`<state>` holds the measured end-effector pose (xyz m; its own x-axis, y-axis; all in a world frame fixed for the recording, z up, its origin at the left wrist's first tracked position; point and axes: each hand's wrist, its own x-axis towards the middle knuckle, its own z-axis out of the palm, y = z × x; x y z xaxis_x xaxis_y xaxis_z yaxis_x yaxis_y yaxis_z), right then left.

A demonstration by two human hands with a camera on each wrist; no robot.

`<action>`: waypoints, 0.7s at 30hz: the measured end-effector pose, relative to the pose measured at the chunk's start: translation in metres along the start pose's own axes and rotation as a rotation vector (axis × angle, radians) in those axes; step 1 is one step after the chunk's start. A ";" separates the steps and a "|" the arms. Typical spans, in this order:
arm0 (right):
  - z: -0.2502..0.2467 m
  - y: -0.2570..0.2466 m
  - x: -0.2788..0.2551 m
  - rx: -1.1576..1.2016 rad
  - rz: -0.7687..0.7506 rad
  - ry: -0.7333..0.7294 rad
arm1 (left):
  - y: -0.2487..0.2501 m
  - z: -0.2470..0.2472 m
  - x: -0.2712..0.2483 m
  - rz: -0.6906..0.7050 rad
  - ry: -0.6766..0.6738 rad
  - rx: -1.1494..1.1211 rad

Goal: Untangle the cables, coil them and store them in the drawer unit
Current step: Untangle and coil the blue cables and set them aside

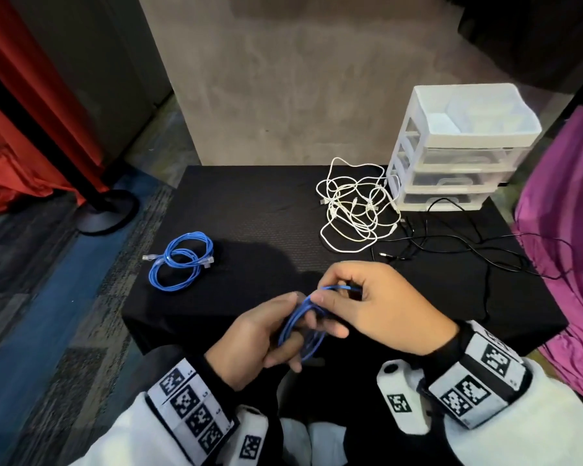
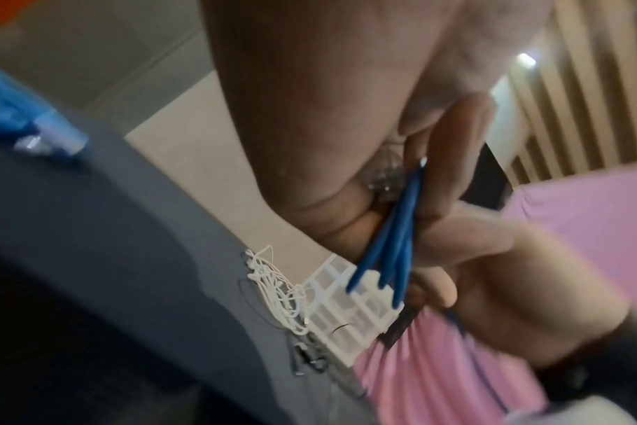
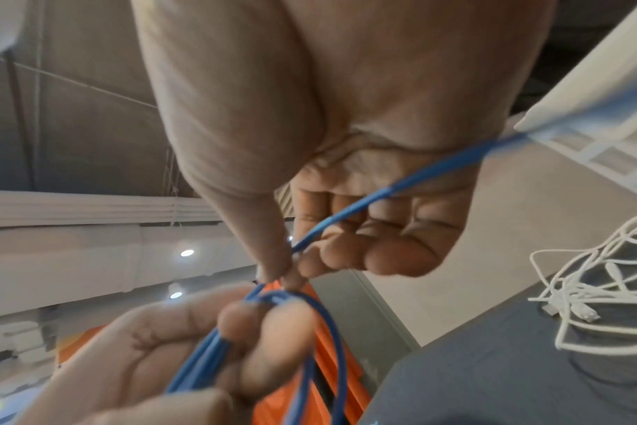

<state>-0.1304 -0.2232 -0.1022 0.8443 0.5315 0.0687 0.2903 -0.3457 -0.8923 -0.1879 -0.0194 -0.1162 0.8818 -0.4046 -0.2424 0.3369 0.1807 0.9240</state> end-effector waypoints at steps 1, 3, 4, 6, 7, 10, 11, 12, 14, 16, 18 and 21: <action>0.000 0.003 0.002 -0.010 -0.004 0.024 | 0.003 0.001 -0.001 0.013 -0.017 -0.053; 0.002 0.010 0.004 0.016 -0.003 0.042 | 0.007 0.001 -0.002 0.043 -0.018 -0.119; 0.003 0.013 0.005 0.036 0.010 0.046 | 0.007 0.000 -0.002 0.057 -0.001 -0.150; 0.007 0.022 0.003 0.063 0.054 0.069 | 0.010 -0.004 -0.002 0.078 0.062 -0.234; 0.009 0.027 0.001 0.060 0.072 0.079 | 0.012 -0.007 -0.002 0.089 0.105 -0.283; 0.012 0.044 -0.006 0.005 0.107 0.073 | 0.021 -0.017 -0.004 0.112 0.228 -0.398; 0.013 0.050 -0.009 -0.020 0.118 0.066 | 0.024 -0.020 -0.005 0.123 0.247 -0.421; 0.013 0.055 -0.011 -0.062 0.121 0.058 | 0.028 -0.022 -0.007 0.135 0.255 -0.440; 0.012 0.063 -0.015 -0.194 0.124 0.062 | 0.031 -0.025 -0.009 0.154 0.263 -0.463; 0.012 0.066 -0.017 -0.248 0.153 0.120 | 0.031 -0.024 -0.009 0.168 0.264 -0.472; 0.012 0.065 -0.014 -0.126 0.189 0.203 | 0.028 -0.020 -0.008 0.182 0.248 -0.483; 0.014 0.046 -0.003 0.333 0.229 0.329 | 0.020 -0.011 -0.002 0.183 0.221 -0.503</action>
<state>-0.1254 -0.2300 -0.1495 0.9818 0.1813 -0.0565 -0.0327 -0.1315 -0.9908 -0.1795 -0.0049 -0.1002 0.9703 -0.1399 -0.1974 0.2401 0.6558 0.7157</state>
